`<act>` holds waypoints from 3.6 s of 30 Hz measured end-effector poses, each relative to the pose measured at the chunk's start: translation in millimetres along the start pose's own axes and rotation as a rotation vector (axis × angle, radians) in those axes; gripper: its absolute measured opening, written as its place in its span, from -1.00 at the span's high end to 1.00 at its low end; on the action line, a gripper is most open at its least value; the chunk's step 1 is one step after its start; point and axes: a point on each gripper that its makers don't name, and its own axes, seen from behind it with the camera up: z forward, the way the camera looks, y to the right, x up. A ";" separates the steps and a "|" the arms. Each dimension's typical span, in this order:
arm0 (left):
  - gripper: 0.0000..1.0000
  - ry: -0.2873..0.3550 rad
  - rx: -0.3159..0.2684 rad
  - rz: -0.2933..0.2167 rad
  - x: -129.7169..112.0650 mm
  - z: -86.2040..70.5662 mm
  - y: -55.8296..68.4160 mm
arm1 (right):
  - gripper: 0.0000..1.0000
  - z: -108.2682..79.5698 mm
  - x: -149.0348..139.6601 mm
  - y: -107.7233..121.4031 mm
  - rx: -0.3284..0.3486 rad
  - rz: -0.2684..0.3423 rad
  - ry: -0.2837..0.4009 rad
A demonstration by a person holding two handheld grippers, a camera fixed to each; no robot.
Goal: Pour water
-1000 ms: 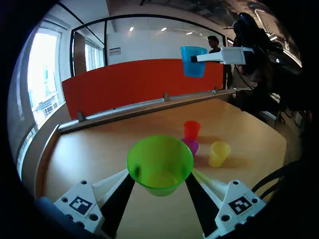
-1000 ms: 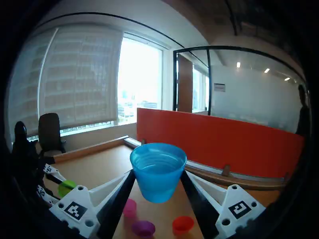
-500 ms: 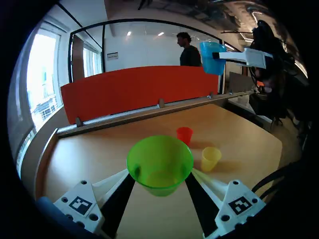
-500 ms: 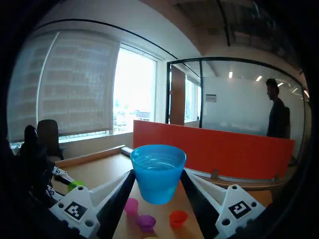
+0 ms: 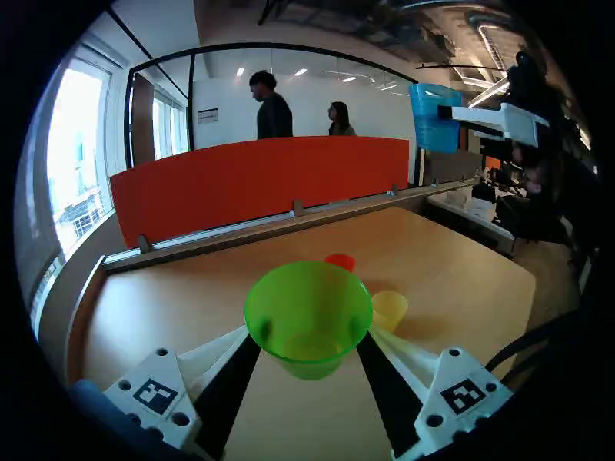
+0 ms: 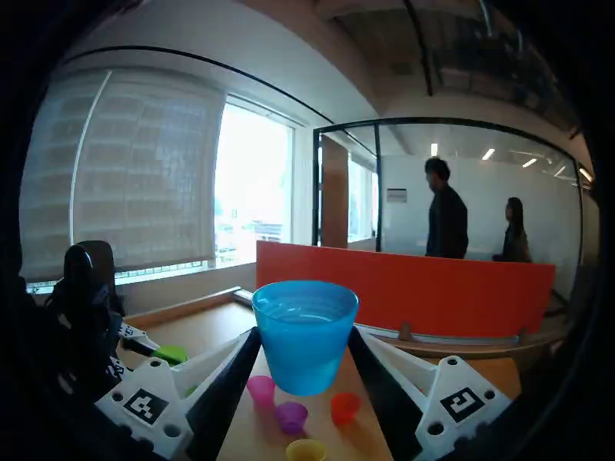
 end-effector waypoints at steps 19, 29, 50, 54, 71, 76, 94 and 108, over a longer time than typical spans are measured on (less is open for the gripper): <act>-0.63 0.001 -0.043 0.008 5.7 -7.2 12.4 | -0.72 -31.8 -14.4 -11.2 -0.017 -0.027 -0.032; -0.63 -0.026 -0.082 0.036 7.9 -10.3 23.0 | -0.72 -30.4 -18.6 -20.6 0.032 -0.079 -0.057; -0.63 -0.067 -0.158 0.047 14.2 -19.8 49.6 | -0.71 -18.5 -29.3 -60.0 0.238 -0.237 -0.141; -0.63 -0.067 -0.166 0.051 16.1 -21.0 53.5 | -0.72 -15.0 -31.1 -67.0 0.277 -0.270 -0.152; -0.63 -0.046 -0.181 0.059 26.5 -22.8 65.7 | -0.72 3.7 -31.0 -87.7 0.366 -0.419 -0.160; -0.63 -0.036 -0.182 0.055 30.6 -21.8 65.3 | -0.72 8.0 -29.7 -93.4 0.375 -0.444 -0.149; -0.63 -0.029 -0.190 0.067 38.5 -16.3 68.1 | -0.72 21.1 -33.5 -103.1 0.386 -0.565 -0.132; -0.63 -0.025 -0.194 0.075 41.3 -14.9 68.6 | -0.72 34.2 -35.9 -102.5 0.376 -0.647 -0.122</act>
